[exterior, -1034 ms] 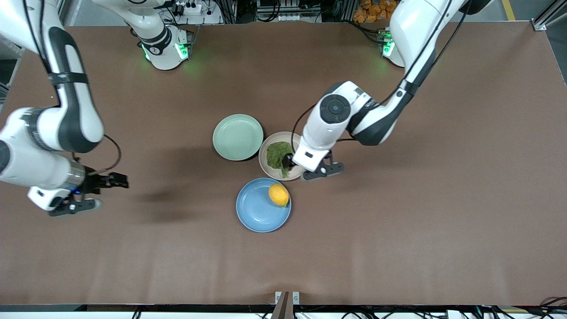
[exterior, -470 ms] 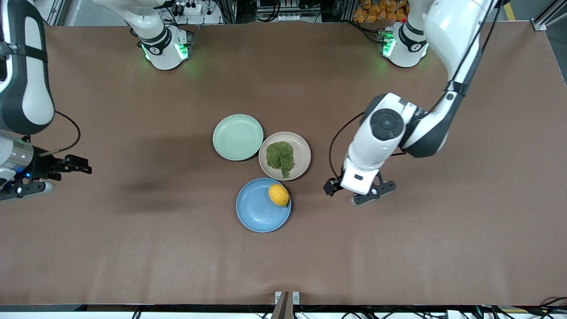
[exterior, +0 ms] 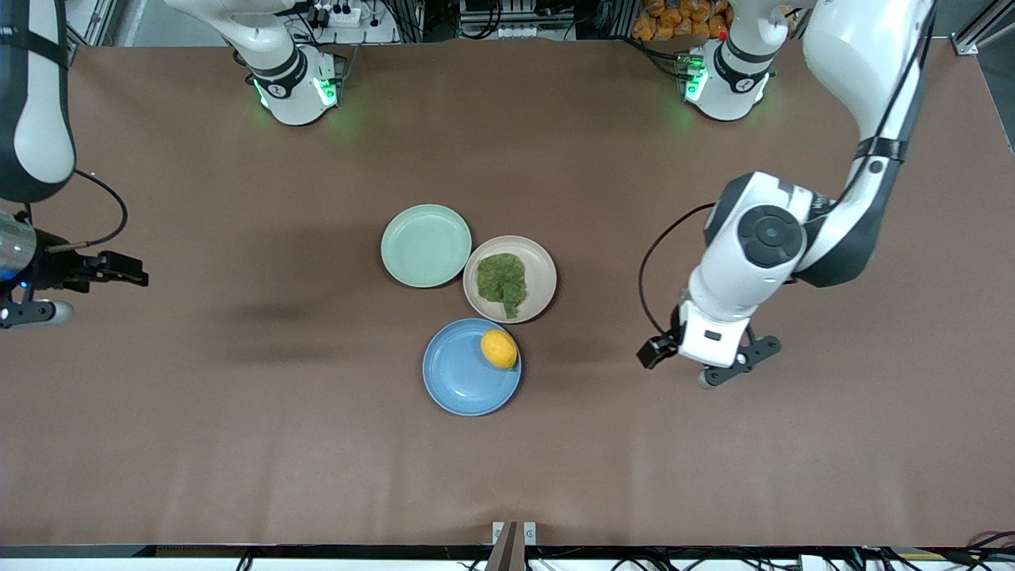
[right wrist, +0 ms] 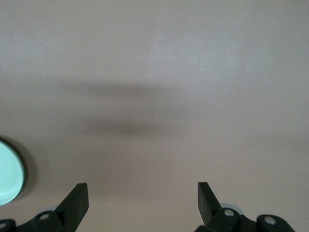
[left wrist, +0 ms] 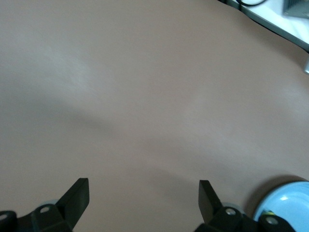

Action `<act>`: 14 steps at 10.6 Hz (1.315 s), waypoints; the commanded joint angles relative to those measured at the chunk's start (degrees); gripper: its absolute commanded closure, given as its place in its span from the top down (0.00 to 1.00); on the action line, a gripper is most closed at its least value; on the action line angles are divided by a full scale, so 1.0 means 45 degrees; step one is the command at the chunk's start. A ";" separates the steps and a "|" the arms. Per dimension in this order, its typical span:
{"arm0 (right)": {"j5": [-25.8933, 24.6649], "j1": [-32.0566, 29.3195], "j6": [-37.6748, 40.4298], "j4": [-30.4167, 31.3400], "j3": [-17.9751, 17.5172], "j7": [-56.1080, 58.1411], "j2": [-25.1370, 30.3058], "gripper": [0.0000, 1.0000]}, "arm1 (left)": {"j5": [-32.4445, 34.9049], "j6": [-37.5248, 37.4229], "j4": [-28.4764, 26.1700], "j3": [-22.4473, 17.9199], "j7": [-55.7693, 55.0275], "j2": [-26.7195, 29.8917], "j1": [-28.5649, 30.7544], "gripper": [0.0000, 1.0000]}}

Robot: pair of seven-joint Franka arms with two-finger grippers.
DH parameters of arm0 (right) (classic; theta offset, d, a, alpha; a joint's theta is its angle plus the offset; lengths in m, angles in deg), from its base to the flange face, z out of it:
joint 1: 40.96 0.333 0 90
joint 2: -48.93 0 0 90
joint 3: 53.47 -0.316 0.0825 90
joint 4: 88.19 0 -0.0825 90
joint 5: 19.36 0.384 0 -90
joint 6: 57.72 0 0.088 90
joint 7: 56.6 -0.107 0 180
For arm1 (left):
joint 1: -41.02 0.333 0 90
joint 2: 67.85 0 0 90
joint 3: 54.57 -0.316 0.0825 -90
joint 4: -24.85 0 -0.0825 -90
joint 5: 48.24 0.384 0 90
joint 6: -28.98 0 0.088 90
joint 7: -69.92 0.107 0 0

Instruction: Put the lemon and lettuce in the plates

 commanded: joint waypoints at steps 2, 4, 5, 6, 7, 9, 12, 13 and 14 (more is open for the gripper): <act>-0.0262 0.0060 0.1502 -0.1122 -0.0037 -0.0285 0.0255 1.00 | -0.0135 -0.2000 -0.0701 -0.0008 0.1580 0.1175 0.0545 1.00; -0.0301 0.0060 0.2382 -0.1766 -0.0017 -0.0401 0.0255 1.00 | -0.2059 -0.2360 -0.2141 -0.1057 0.3702 0.2675 0.0487 1.00; -0.0340 0.0079 0.2695 -0.2001 -0.0017 -0.0866 0.0255 1.00 | -0.2767 -0.2418 -0.2961 -0.1624 0.4661 0.3321 0.0332 1.00; -0.0321 0.0099 0.2872 -0.2197 -0.0037 -0.1451 0.0255 1.00 | -0.2890 -0.2438 -0.3820 -0.1727 0.5270 0.3985 0.0311 1.00; -0.0340 0.0099 0.2874 -0.2218 -0.0172 -0.1863 0.0371 1.00 | -0.2891 -0.2438 -0.4622 -0.1708 0.5354 0.4572 0.0311 1.00; -0.0321 0.0099 0.2874 -0.2257 -0.0349 -0.2412 0.0450 1.00 | -0.2910 -0.2438 -0.5564 -0.1708 0.5374 0.5453 0.0330 1.00; -0.0340 0.0080 0.2874 -0.2258 -0.0505 -0.2414 0.0684 1.00 | -0.3379 -0.2438 -0.5296 -0.1747 0.6193 0.6041 0.0350 1.00; -0.0321 0.0080 0.2874 -0.2258 -0.0505 -0.2414 0.0801 1.00 | -0.3379 -0.2535 -0.4752 -0.1747 0.6272 0.6043 0.0408 1.00; -0.0340 0.0080 0.2874 -0.2258 -0.0563 -0.2414 0.0860 1.00 | -0.3244 -0.3039 -0.4148 -0.1766 0.6272 0.6062 0.0408 1.00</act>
